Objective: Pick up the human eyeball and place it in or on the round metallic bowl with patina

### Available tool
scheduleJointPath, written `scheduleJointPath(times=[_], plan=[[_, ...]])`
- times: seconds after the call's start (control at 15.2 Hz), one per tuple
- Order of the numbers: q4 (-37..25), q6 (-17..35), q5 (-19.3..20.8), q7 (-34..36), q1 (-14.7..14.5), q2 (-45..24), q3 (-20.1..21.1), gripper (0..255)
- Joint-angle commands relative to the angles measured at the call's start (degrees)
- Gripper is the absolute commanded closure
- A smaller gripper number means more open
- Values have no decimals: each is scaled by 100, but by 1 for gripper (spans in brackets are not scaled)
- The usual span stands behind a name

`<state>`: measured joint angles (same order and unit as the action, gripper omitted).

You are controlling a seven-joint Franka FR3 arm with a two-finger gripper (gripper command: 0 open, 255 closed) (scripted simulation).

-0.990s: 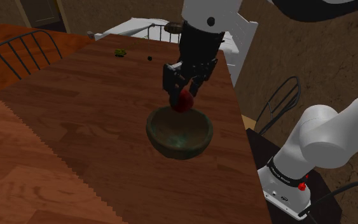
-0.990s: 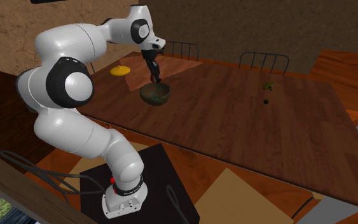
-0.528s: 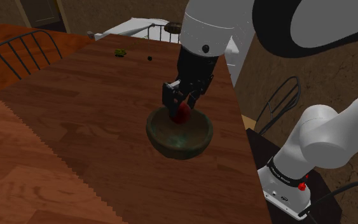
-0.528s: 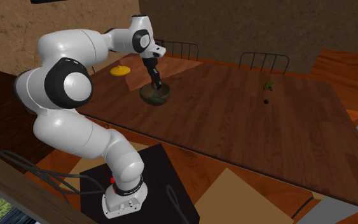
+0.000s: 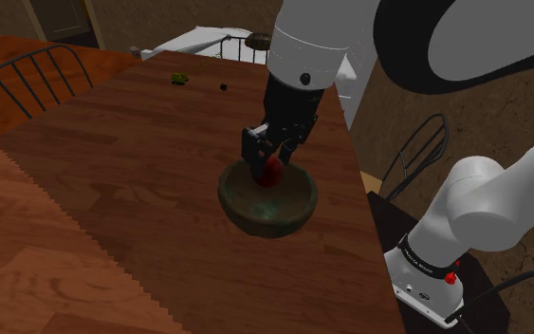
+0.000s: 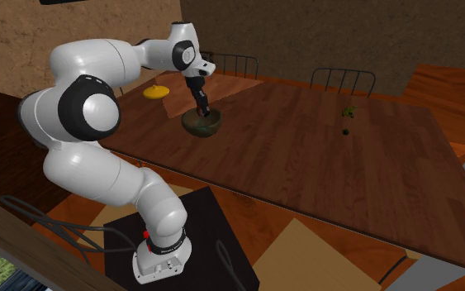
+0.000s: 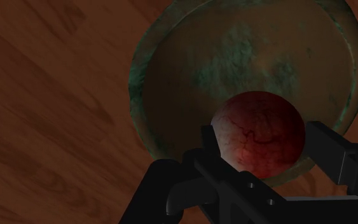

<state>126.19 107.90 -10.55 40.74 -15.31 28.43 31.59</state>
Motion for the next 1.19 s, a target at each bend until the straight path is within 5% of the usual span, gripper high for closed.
scheduleJointPath(times=[0.0,0.33,0.59,1.12], plan=[[0,1,0,0,0,0,0,0],[-1,1,0,0,0,0,0,0],[-685,-730,45,11,15,46,-111,0],[-685,-730,45,11,15,46,-111,0]])
